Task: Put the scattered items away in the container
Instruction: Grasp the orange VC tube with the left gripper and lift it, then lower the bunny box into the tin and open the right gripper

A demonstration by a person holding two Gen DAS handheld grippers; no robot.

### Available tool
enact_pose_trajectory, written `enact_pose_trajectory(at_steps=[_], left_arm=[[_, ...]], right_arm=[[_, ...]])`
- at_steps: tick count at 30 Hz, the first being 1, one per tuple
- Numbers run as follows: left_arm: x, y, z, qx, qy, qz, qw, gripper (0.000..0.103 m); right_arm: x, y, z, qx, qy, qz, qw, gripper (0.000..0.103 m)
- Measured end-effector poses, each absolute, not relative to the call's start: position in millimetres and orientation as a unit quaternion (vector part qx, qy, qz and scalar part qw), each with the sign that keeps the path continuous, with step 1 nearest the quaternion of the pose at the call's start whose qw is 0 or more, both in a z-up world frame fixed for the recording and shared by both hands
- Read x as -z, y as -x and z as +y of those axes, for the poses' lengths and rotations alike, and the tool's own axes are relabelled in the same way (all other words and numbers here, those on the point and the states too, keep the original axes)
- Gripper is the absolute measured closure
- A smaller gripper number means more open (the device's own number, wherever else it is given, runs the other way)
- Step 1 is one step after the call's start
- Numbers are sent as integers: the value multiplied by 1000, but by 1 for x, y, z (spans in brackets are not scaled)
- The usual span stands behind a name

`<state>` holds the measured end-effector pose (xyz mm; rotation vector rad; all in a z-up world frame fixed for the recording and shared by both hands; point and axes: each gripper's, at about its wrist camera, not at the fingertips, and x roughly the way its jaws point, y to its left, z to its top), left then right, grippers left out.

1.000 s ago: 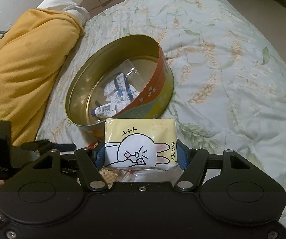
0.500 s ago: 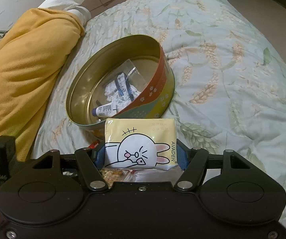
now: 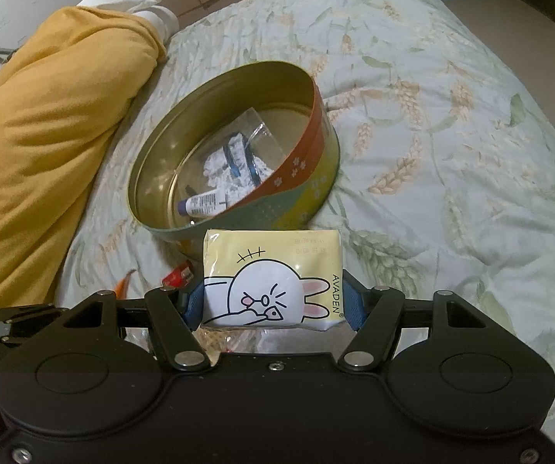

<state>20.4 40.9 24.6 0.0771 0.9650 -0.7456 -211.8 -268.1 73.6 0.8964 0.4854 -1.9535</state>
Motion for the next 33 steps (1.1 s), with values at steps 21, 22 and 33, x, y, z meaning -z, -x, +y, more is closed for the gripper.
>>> enact_pose_trajectory(at_steps=[21,22,33], left_arm=[[-27,-32,52,353,11,415,839,61],[-27,-34,53,353,10,415,838,61],[-29,-42,59,353,19,414,839,61]], right_arm=[[-73,165,-280,801,-315,264,435,38],[-76,164,-282,802,-315,261,436,38],[-108,156,-309,801,-287,268,451,38]])
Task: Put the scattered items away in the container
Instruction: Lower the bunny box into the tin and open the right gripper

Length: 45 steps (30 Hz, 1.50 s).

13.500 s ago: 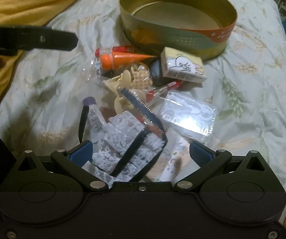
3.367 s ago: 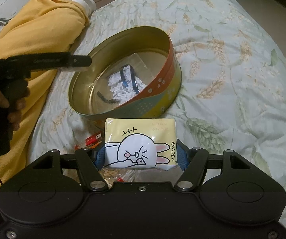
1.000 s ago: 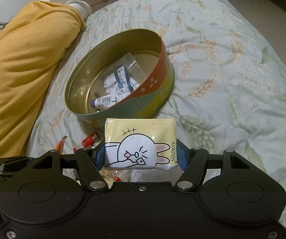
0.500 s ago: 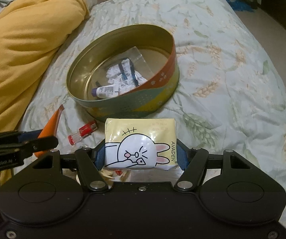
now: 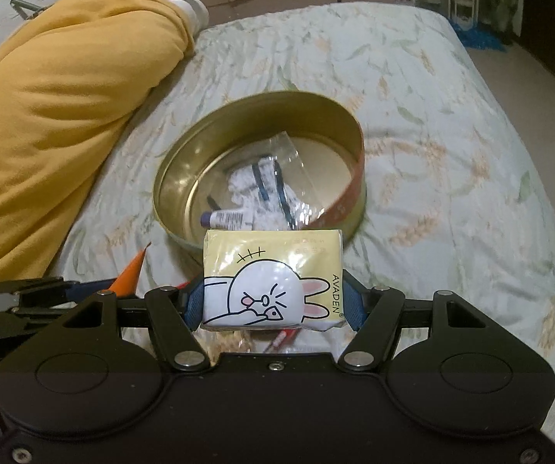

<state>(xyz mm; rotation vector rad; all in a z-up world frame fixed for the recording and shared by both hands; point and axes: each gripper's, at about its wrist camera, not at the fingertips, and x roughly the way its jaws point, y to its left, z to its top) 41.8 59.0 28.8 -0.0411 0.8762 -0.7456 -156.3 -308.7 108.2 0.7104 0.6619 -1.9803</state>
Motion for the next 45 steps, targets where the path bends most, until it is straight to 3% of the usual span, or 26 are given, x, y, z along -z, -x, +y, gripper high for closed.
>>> enact_pose_trajectory(at_steps=[29,32,35,45], left_arm=[[-24,-49,64,354,9,423,834,61],[-24,-48,63,357,7,423,833,61],[-23,-47,64,358,6,423,832,61],[-23,-47,64,356,6,422,833,61]], right_arm=[[-126,147,-454,809,-261,300,434,38],[-124,150,-462,815,-254,294,431,32],[-120,146,-457,819,-250,298,422,19],[-110,150,-403,818,-282,287,410,16]])
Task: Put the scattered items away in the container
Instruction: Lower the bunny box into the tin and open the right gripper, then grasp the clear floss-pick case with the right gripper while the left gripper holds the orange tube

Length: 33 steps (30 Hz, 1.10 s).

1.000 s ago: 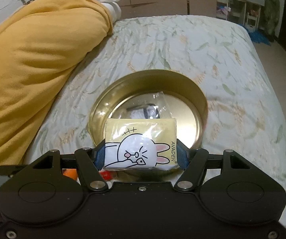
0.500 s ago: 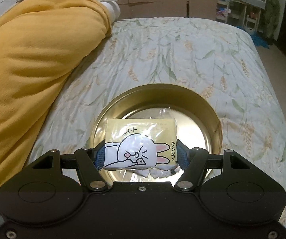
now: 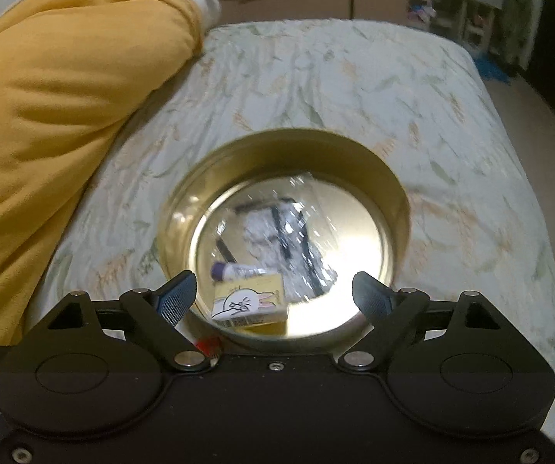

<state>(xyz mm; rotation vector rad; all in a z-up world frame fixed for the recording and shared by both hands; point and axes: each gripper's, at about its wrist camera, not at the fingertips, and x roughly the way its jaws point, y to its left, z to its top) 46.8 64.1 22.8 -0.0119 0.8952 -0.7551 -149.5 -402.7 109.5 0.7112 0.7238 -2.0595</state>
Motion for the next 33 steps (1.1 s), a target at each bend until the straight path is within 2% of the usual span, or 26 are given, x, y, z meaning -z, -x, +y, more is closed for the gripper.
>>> enact_pose_trajectory(at_steps=[6,16,30,32,33], left_arm=[[-23,-47,63,355,3,423,834,61],[-24,-45,62,353,0,423,835,61],[-21,-41,65,348,3,426,835,61],[-20,-41,64,349,2,427,834,62],[-19,-41,63,348,0,427,834,62]], right_arm=[[-103,155,-354,812,-330,279,391,10],[-58,178,-300,804,-398,300,324,10],[4,193,-309,780,-446,335,283,10],[10,194,-313,779,-446,340,282,11],[13,194,-315,779,-443,348,275,16]])
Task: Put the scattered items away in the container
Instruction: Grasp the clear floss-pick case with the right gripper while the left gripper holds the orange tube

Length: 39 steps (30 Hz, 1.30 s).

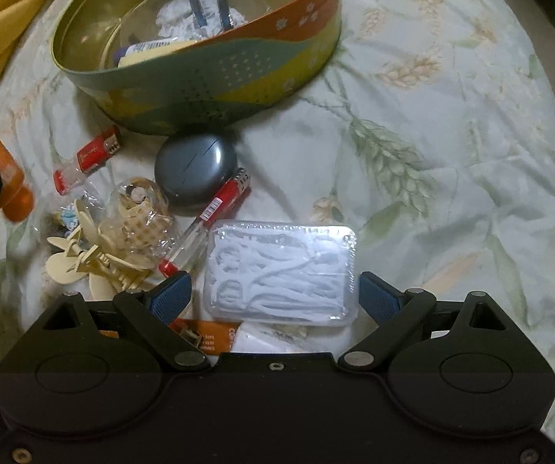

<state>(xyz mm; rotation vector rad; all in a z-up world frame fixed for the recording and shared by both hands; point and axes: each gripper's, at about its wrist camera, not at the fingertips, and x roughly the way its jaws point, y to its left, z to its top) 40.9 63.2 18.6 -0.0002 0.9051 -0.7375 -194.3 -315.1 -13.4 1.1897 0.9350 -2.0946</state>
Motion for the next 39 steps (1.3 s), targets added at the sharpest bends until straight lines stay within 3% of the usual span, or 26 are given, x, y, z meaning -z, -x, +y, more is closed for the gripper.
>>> enact_pose_trajectory(at_steps=[6,23,39], left_arm=[[-17,-41,67,340,10,427,838,62],[-29,-22,66,334,3,434,837,62],[-88,-30,50,327,-7,400,856,62]], right_arm=[[17,195,-317,783,-436,354,269,19],[-39,185,-283,811,-432,230,320,20],[-50,192,-272,818,-450,168,315,19]])
